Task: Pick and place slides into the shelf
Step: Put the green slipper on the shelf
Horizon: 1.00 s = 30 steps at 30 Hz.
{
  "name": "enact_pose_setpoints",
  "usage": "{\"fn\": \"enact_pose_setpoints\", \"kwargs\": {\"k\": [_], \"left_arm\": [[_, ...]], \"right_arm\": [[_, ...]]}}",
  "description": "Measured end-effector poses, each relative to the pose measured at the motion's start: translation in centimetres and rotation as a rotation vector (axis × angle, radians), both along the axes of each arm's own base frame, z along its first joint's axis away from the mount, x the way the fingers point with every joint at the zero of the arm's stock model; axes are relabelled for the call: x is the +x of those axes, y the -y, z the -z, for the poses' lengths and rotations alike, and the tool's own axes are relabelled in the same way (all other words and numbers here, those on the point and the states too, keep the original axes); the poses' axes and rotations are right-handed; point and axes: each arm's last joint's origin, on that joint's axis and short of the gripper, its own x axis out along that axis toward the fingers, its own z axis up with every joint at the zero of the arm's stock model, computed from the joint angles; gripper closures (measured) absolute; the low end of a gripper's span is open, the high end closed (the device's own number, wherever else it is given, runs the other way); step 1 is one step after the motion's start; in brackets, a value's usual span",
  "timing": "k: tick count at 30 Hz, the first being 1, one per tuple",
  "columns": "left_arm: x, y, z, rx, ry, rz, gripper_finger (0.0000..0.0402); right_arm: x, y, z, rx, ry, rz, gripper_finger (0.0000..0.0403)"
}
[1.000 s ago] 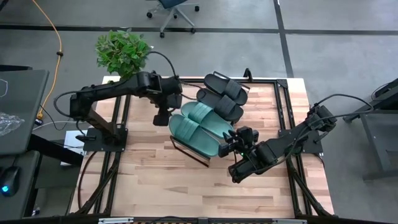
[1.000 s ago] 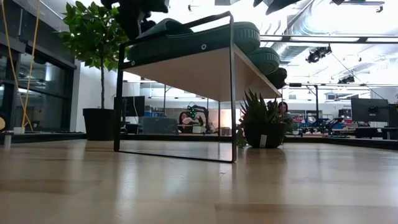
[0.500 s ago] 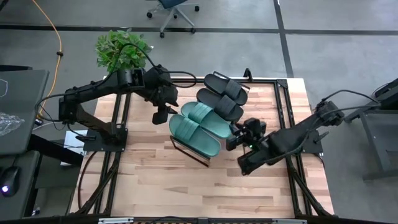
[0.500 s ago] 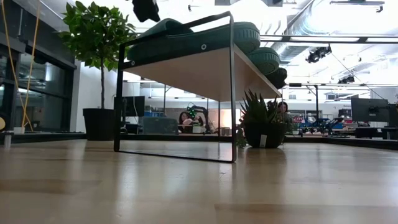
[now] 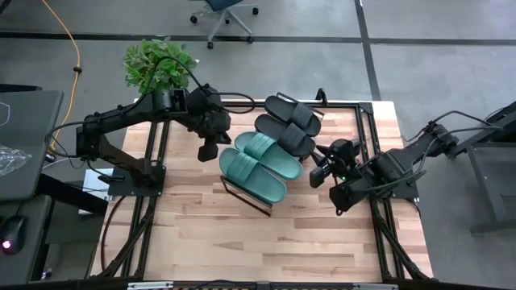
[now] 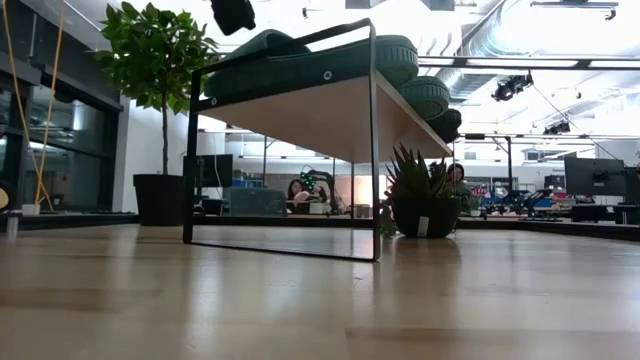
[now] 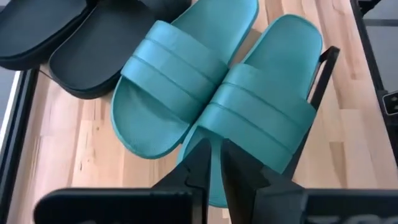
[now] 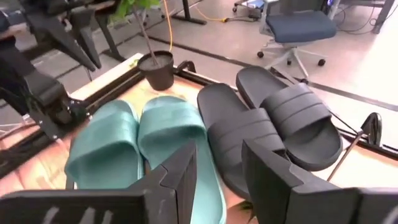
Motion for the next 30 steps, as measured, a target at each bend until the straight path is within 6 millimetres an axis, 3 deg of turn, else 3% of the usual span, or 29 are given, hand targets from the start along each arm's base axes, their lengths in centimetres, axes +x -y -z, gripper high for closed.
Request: {"fn": "enact_pose_setpoints", "kwargs": {"k": [5, 10, 19, 30], "left_arm": [[-0.1, -0.2, 0.0, 0.035, -0.016, -0.007, 0.0398], [-0.5, -1.9, 0.3, 0.004, 0.009, -0.041, 0.0398], [-0.6, -2.8, 7.3, -0.232, -0.100, -0.040, 0.0401], [-0.6, -2.7, 8.4, -0.265, -0.107, -0.050, 0.0401]], "right_arm": [[0.0, 0.5, 0.0, 0.006, 0.038, 0.062, 0.0286], [0.1, 2.6, 0.4, 0.090, 0.063, 0.199, 0.0286], [0.9, 4.6, 0.6, 0.157, 0.033, 0.269, 0.0286], [0.7, 5.0, 0.7, 0.146, 0.000, 0.281, 0.0286]]}}
